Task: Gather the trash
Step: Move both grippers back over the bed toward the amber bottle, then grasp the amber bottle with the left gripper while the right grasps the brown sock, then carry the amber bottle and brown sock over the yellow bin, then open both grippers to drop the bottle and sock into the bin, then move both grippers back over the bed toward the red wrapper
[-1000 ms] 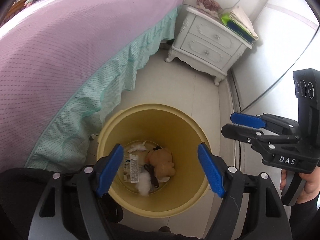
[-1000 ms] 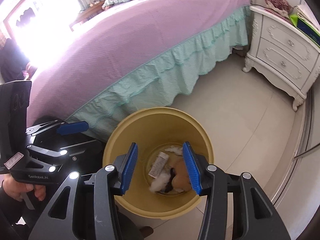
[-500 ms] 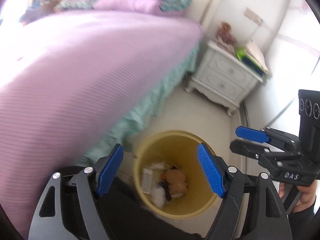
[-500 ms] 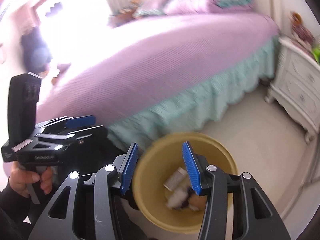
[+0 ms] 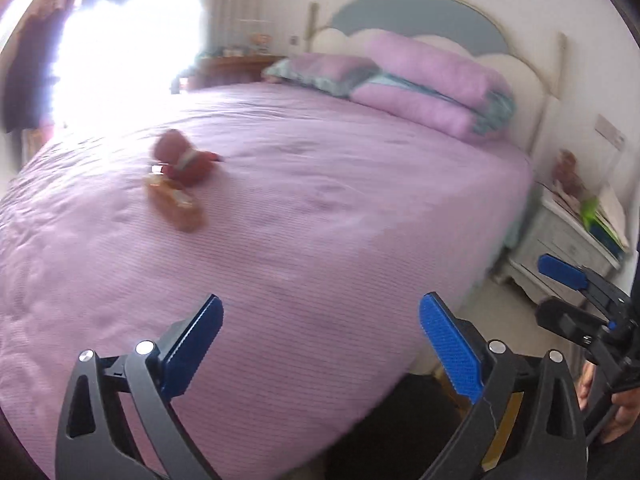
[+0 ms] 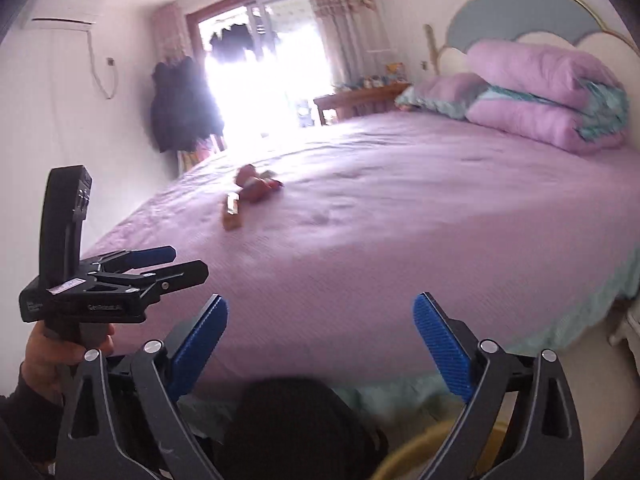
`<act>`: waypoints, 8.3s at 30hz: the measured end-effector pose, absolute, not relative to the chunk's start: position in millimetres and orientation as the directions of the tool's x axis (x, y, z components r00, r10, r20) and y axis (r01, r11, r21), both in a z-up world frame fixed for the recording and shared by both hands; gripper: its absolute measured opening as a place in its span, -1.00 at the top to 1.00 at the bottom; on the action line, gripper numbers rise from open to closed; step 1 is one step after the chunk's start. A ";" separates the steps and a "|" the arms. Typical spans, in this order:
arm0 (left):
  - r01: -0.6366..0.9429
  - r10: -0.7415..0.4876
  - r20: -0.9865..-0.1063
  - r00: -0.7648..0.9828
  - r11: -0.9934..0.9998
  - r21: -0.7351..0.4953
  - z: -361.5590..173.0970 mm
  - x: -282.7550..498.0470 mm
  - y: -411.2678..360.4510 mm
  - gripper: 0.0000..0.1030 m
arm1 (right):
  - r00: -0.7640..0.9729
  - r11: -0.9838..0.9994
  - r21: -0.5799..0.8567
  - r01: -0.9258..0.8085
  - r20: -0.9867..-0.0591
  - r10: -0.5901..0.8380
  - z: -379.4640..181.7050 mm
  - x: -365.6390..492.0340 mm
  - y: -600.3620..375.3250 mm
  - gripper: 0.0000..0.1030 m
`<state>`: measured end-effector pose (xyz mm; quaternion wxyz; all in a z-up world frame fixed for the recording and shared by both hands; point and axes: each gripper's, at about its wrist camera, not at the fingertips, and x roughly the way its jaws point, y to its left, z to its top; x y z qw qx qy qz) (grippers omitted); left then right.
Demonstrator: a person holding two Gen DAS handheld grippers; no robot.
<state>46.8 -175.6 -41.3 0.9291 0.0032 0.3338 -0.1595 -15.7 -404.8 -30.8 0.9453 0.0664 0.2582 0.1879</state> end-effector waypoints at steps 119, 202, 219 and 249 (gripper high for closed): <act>0.339 -0.570 -0.598 0.563 0.820 -0.462 -63.1 122.6 -151.4 0.35 | 0.666 0.851 0.434 -0.296 -0.545 0.509 -40.2 100.1 -401.6 0.44; 0.745 -0.467 -0.873 -0.143 0.529 -0.406 -236.5 -33.6 -436.0 -0.29 | 0.424 0.775 0.413 0.478 -0.881 0.208 -261.1 -152.8 -602.4 -0.11; 0.724 -0.626 -0.777 0.069 0.567 -0.393 -166.1 0.4 -385.4 -0.27 | 0.603 0.845 0.454 0.281 -0.769 0.212 -177.8 -131.2 -570.2 -0.17; 0.109 -0.195 -0.578 0.793 0.978 -0.181 -8.1 120.9 -69.6 -0.92 | 0.713 0.827 0.204 -0.523 -0.427 0.556 0.2 97.0 -302.0 -0.83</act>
